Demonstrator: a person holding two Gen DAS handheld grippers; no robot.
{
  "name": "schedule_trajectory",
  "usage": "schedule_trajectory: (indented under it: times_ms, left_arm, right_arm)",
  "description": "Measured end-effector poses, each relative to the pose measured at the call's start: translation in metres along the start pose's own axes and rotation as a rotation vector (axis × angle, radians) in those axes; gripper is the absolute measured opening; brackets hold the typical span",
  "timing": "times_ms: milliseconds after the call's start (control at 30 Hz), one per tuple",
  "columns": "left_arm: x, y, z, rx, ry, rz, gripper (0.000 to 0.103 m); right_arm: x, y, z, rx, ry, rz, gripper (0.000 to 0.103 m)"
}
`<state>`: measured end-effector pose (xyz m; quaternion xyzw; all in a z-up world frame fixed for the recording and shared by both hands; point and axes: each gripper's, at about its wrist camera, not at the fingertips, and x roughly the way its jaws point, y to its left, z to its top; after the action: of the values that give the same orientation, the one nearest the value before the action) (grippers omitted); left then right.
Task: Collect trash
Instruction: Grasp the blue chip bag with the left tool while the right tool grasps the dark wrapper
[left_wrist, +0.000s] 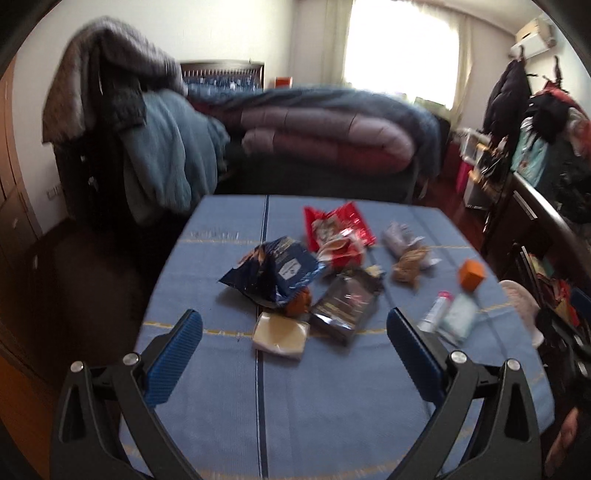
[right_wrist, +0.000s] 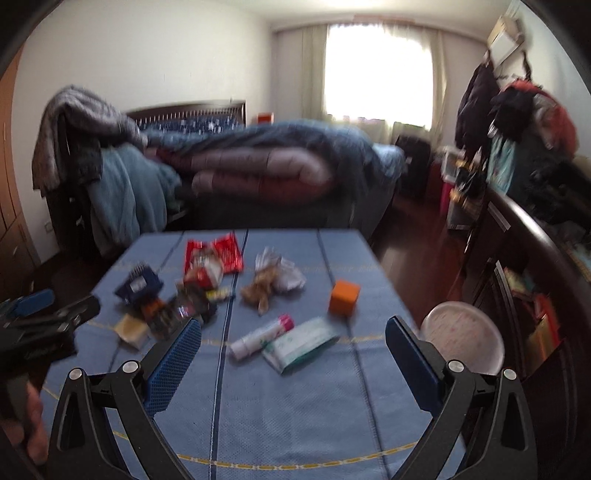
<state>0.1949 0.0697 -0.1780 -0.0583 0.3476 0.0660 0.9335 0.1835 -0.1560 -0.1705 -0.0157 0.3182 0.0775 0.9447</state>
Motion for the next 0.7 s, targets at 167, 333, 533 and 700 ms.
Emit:
schedule_trajectory:
  times_ms: [167,333,533,700]
  left_arm:
    - [0.073,0.004,0.019,0.033,0.080,0.036,0.100]
    - [0.130,-0.003,0.027,0.110,0.155,0.075,0.100]
    - [0.153,0.008,0.024,0.062,0.167,-0.022,0.097]
    - [0.135,0.023,0.027,-0.024,0.077,-0.116,0.093]
  right_arm:
    - [0.023,-0.005,0.002,0.012,0.042,0.008,0.099]
    - [0.044,-0.008,0.004,0.020,0.074,0.010,0.099]
    - [0.054,-0.007,0.005,0.010,0.086,0.020,0.099]
    - [0.059,0.000,0.006,-0.002,0.103,0.033,0.099]
